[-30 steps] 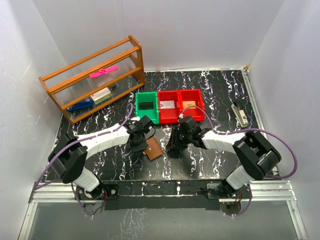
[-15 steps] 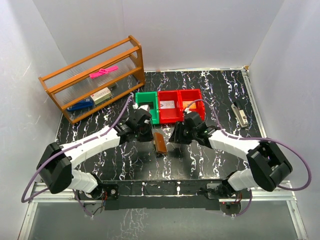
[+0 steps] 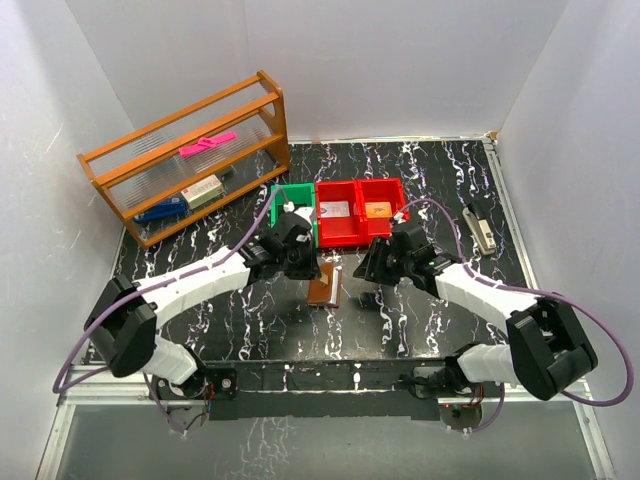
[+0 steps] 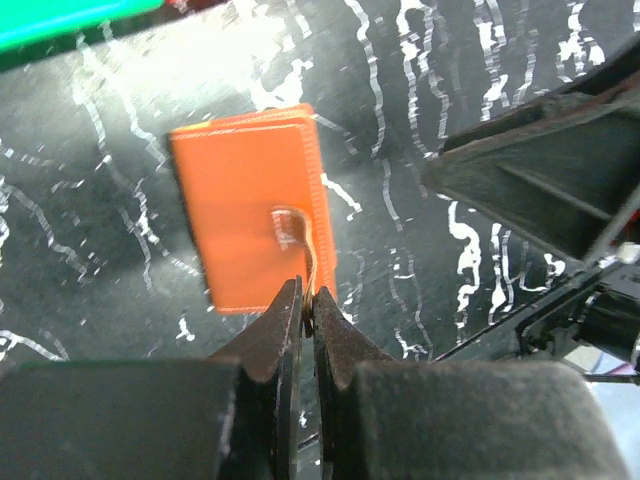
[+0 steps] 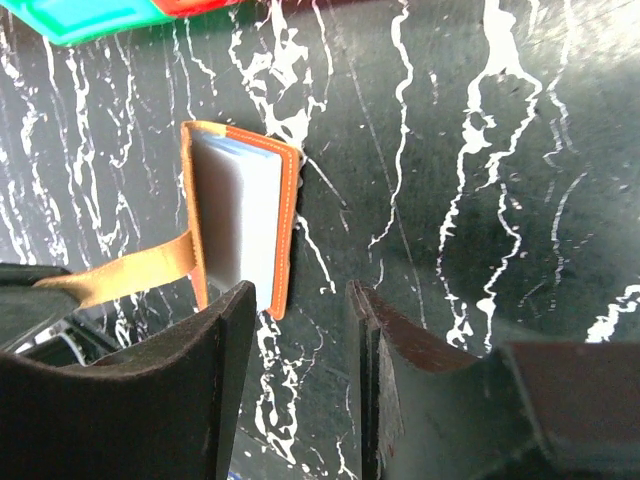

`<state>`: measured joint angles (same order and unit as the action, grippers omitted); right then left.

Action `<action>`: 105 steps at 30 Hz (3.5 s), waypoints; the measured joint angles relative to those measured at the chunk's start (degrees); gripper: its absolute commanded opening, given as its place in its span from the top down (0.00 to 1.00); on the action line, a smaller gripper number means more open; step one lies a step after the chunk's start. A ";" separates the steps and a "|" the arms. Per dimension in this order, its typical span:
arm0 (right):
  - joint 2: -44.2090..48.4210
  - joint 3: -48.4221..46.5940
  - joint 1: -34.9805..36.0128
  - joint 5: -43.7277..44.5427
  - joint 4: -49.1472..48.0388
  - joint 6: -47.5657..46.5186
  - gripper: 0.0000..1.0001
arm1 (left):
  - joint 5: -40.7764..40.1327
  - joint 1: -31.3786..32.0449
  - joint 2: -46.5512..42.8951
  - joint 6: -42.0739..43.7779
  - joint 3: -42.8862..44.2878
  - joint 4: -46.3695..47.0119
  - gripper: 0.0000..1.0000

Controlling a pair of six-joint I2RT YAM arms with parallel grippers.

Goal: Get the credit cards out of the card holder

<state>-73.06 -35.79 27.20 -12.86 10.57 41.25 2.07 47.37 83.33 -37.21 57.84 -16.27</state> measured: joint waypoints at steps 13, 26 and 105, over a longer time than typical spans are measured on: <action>-3.69 1.33 2.12 -8.90 -6.51 2.82 0.61 | -14.56 -1.33 -9.64 -6.99 -10.10 -9.25 1.00; -9.01 -1.31 10.67 -9.62 -9.84 6.58 0.61 | -18.58 -6.38 -6.75 -9.01 -12.35 -12.96 1.00; -29.22 -16.81 20.33 -11.89 -16.28 10.12 0.71 | -13.31 -6.40 -2.01 -9.11 -16.74 -6.36 0.97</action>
<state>-102.28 -52.60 47.53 -24.75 -5.72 51.37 -11.25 40.97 81.32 -46.33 41.10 -22.63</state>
